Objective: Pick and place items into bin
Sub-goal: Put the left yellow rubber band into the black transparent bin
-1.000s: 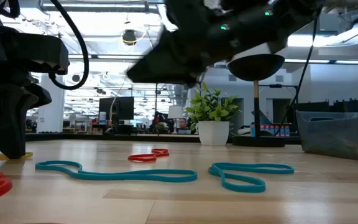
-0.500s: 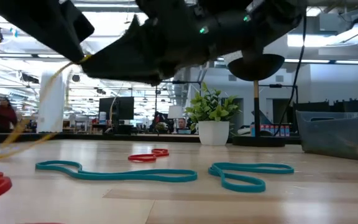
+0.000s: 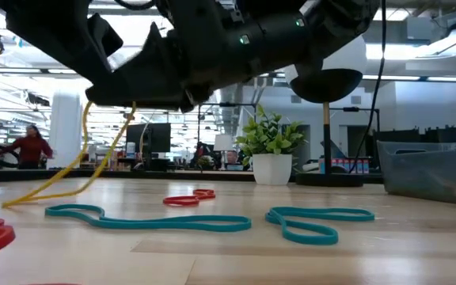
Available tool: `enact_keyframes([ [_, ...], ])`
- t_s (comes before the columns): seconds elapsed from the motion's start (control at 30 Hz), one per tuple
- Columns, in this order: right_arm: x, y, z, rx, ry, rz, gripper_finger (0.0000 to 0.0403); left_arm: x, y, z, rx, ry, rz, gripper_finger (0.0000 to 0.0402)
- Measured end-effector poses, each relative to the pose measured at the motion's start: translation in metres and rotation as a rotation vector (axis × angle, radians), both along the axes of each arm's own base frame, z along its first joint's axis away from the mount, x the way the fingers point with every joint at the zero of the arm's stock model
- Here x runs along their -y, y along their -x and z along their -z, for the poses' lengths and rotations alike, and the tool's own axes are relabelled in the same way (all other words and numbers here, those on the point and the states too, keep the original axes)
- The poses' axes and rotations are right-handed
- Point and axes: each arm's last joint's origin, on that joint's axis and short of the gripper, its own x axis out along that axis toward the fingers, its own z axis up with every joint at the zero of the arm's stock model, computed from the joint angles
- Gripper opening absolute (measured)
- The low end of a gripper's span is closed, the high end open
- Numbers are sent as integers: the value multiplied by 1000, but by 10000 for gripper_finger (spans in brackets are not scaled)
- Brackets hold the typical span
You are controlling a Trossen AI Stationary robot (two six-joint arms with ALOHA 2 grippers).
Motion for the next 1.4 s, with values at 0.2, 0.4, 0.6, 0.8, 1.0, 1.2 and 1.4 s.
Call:
enact_keyframes([
  [0.2,1,2,5,-57,16,-1,91,-3,4,3,-41,-1,-52,0],
  [0.4,1,2,5,-56,16,0,80,-4,5,4,-50,-5,-62,0],
  [0.6,3,2,5,-58,17,5,22,-4,5,4,-53,1,-59,0],
  [0.8,7,1,6,-68,20,17,10,-4,5,4,-52,5,-61,4],
  [1.0,9,1,6,-59,50,85,4,-8,12,17,-83,15,-112,44],
  [1.2,18,2,9,-72,139,367,2,-13,17,24,-83,-12,-186,81],
  [1.4,27,15,10,-110,443,751,1,-14,17,25,-86,-14,-188,87],
])
